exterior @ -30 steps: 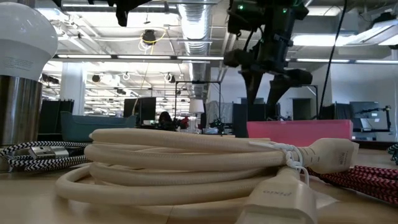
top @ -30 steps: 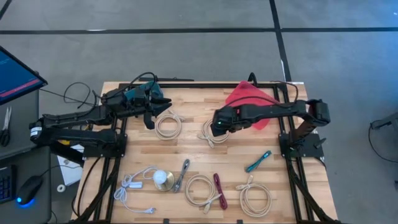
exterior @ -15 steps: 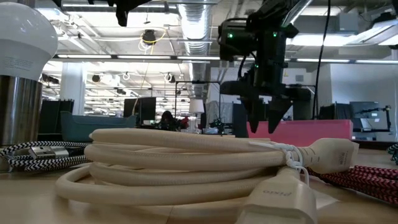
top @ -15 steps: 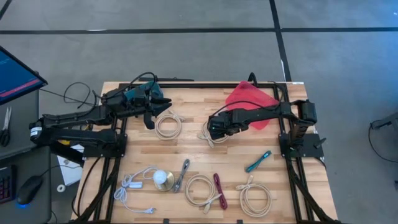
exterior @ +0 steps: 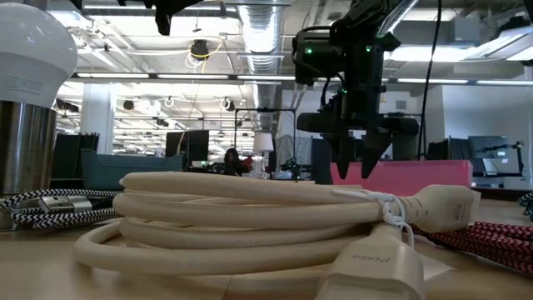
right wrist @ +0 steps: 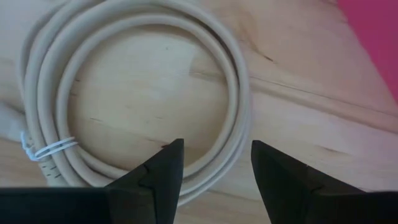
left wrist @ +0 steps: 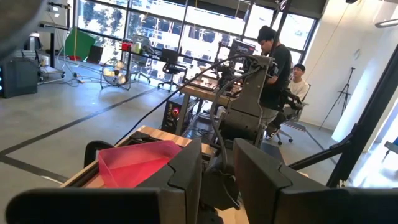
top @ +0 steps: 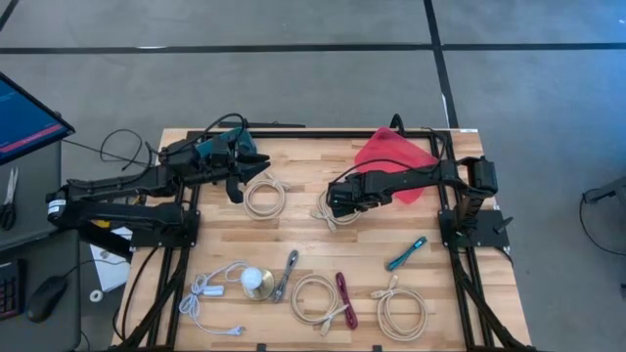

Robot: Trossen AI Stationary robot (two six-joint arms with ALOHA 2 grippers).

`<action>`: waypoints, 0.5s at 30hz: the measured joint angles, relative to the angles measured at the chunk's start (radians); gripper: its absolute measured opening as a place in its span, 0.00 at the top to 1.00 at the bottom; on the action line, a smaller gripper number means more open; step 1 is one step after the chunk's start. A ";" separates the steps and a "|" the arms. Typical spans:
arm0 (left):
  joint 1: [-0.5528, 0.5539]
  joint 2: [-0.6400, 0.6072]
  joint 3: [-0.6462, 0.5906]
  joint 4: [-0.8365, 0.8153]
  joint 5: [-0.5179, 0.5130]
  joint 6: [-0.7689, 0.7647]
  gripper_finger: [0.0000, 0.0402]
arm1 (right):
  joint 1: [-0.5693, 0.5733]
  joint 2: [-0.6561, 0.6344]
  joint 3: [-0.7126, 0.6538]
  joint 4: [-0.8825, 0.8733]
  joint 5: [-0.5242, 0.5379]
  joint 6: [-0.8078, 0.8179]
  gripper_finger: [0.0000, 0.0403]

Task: Pick & Place USB Port
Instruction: Put the white charger cable into pink bin

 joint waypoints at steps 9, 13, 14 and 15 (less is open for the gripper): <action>0.000 0.000 0.000 -0.001 0.000 0.000 0.77 | 0.000 0.000 0.000 0.005 -0.001 0.002 0.57; 0.000 0.000 0.000 -0.003 0.000 0.000 0.77 | 0.002 0.000 0.000 0.005 -0.001 0.001 0.58; 0.000 0.000 0.000 -0.003 0.000 0.000 0.77 | 0.002 0.000 0.000 0.005 -0.001 0.001 0.58; 0.000 0.000 0.000 -0.003 0.000 0.000 0.77 | 0.002 0.004 0.000 0.008 -0.001 0.001 0.59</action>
